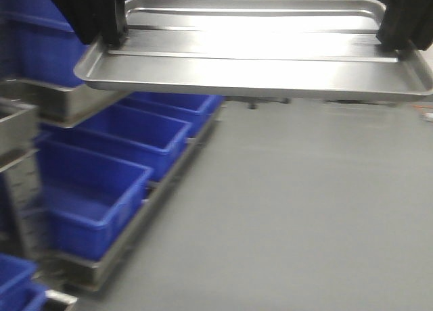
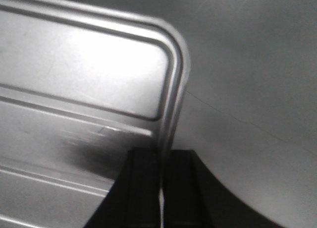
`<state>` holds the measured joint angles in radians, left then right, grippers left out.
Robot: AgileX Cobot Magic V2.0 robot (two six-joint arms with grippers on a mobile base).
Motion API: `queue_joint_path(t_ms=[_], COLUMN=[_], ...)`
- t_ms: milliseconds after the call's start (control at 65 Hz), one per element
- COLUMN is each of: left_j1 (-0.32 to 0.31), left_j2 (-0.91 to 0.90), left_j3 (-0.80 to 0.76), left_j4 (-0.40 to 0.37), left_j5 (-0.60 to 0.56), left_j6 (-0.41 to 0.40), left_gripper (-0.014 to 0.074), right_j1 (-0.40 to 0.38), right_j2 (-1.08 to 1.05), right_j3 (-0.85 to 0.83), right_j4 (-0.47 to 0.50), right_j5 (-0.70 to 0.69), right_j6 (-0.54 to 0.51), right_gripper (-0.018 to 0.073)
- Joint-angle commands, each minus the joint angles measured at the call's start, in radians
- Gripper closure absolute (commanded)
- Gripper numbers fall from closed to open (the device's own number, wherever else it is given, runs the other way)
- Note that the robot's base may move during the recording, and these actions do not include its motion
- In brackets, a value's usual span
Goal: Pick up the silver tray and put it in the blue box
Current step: 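Drive the base away from the rack holding the tray in both grippers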
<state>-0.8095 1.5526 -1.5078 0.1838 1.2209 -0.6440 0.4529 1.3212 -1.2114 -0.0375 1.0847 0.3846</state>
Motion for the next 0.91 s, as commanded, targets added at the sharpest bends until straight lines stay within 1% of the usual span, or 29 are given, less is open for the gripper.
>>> queue_joint_path(t_ms=[0,892], left_j1=[-0.008,-0.008], left_j2=[-0.036,-0.036], left_j3=[-0.022,-0.022], left_j4=[0.036,0.036], left_j5=[0.002,0.002], left_j6=[0.019,0.019], left_gripper=[0.0701,0.0701], right_j1=[0.001,0.001], right_j2=[-0.035,-0.035], right_j3=[-0.036,-0.036], right_j4=[-0.041,-0.041], right_j5=[-0.019,-0.018], right_j6=[-0.03,-0.03], right_gripper=[0.0501,0.0501])
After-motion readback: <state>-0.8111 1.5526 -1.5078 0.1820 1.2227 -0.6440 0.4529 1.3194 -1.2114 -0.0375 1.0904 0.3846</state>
